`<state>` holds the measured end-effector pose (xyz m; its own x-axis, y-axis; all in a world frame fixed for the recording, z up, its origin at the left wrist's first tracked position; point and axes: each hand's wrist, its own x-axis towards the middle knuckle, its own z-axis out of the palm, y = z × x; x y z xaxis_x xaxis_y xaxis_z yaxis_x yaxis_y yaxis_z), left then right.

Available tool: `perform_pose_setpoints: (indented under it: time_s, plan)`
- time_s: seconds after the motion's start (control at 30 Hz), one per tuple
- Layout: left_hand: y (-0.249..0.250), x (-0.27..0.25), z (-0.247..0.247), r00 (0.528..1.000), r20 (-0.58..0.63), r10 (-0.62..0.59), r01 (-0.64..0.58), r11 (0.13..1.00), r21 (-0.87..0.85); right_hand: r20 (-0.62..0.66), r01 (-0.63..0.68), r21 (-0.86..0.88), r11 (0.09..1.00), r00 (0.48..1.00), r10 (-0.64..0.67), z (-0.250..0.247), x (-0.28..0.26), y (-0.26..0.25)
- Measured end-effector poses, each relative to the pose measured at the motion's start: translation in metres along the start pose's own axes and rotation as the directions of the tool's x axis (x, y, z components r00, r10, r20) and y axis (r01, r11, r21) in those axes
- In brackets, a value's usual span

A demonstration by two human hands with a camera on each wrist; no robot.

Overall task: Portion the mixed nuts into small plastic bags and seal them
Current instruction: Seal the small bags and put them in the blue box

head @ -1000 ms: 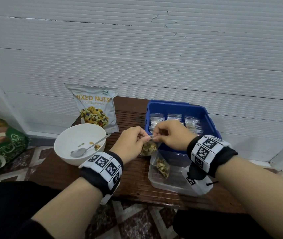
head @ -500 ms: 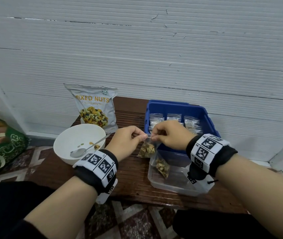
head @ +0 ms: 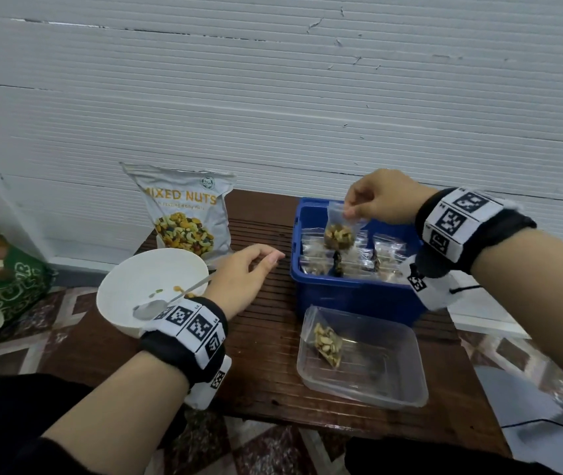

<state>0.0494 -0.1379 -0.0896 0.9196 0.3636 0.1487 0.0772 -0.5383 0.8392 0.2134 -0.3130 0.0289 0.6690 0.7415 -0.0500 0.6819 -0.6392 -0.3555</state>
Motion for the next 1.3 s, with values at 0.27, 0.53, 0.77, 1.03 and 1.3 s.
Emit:
perform_pose_setpoints:
  time_s: [0.27,0.53,0.77,1.03,1.3]
  plan:
    - [-0.011,0.019,0.016,0.998,0.061,0.011,-0.003,0.992,-0.126,0.423,0.100,-0.236,0.967,0.906,0.009,0.033,0.054,-0.009]
    - [-0.017,0.020,0.025,0.984,0.047,-0.173,0.179,0.965,-0.191,0.558,0.104,-0.321,0.941,0.824,0.099,0.066,0.091,-0.008]
    - [-0.020,0.000,0.025,0.904,0.353,-0.240,0.275,0.960,-0.050,0.601,0.047,-0.332,0.942,0.780,0.173,0.077,0.095,-0.006]
    - [-0.017,-0.012,0.045,0.892,0.335,-0.304,0.243,0.947,0.213,0.577,0.012,-0.235,0.972,0.807,0.129,0.062,0.084,-0.012]
    - [-0.004,-0.016,0.049,0.942,0.213,-0.258,0.205,0.948,0.242,0.474,-0.029,-0.040,0.999,0.879,0.045,0.040,0.051,-0.015]
